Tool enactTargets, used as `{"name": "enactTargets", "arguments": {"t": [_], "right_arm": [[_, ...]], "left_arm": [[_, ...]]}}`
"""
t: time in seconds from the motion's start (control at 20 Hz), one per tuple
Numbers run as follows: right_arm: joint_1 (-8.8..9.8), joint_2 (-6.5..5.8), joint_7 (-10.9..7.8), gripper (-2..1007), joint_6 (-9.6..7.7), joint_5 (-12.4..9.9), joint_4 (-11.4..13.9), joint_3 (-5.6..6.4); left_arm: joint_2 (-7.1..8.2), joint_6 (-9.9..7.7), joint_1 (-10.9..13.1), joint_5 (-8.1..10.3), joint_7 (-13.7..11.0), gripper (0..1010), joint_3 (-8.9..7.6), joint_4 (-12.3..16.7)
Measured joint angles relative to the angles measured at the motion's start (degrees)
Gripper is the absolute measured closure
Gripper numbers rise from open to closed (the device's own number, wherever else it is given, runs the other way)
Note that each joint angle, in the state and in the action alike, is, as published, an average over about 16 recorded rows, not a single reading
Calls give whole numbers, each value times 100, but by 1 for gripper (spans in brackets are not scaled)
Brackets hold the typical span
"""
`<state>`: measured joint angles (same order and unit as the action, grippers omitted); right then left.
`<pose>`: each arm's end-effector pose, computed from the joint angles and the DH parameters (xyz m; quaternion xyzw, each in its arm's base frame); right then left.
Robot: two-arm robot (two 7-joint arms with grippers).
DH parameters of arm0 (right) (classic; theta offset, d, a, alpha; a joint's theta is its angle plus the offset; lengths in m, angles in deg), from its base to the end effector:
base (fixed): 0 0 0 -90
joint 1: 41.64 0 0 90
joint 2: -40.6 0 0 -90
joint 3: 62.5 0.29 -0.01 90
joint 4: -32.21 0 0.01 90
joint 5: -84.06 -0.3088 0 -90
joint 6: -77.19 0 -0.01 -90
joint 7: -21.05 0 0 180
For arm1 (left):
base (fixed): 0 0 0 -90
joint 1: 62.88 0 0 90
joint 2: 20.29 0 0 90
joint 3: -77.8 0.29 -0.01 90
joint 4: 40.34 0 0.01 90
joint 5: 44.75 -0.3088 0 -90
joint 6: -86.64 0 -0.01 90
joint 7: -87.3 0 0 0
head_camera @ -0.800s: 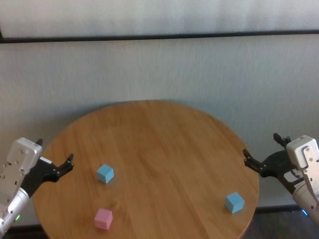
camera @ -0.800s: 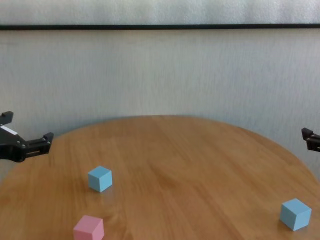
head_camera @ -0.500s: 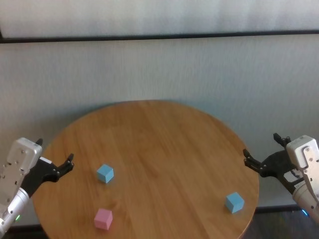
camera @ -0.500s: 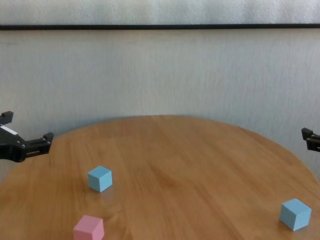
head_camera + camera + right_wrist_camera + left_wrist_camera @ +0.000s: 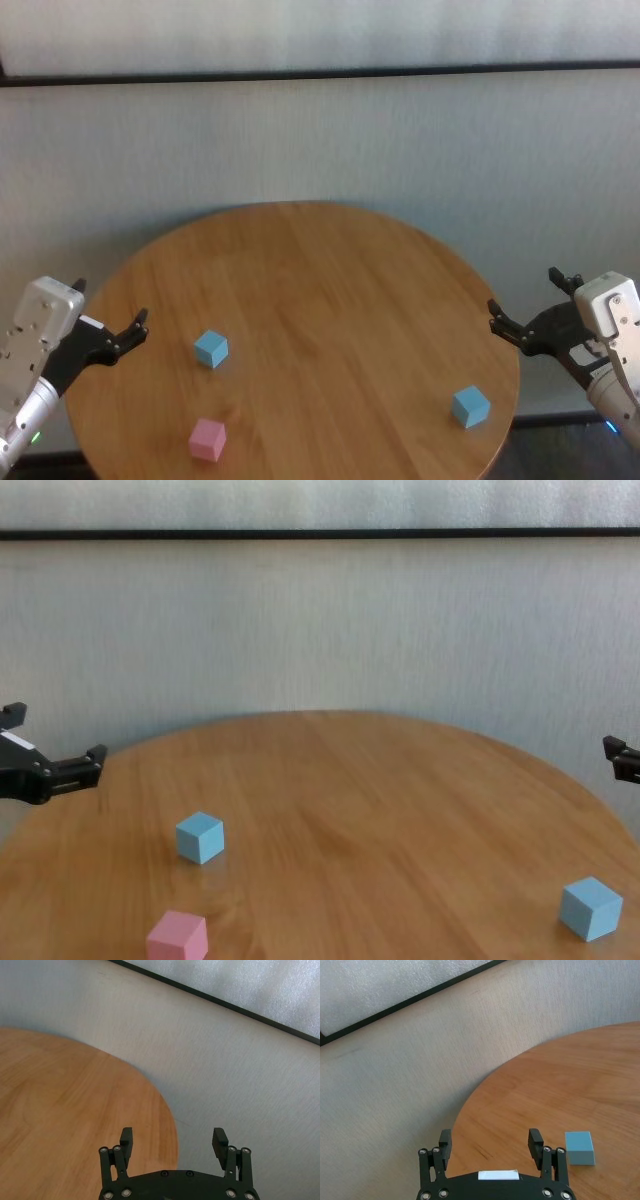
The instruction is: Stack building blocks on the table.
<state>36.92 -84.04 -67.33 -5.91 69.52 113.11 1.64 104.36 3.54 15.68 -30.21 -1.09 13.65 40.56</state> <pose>0.3581 -0.0827 -0.3022 -0.1415 -0.1325 -0.5799 0.7913 0.3581 0.0828 -0.3022 0.1415 -0.1326 0.5799 0.7912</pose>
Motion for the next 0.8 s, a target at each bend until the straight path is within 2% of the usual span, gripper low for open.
{"name": "enactTargets", "arguments": {"t": [0.8], "right_arm": [[0,0,0,4,0,0,0,0]], "left_arm": [[0,0,0,0,0,11,0,0]]}}
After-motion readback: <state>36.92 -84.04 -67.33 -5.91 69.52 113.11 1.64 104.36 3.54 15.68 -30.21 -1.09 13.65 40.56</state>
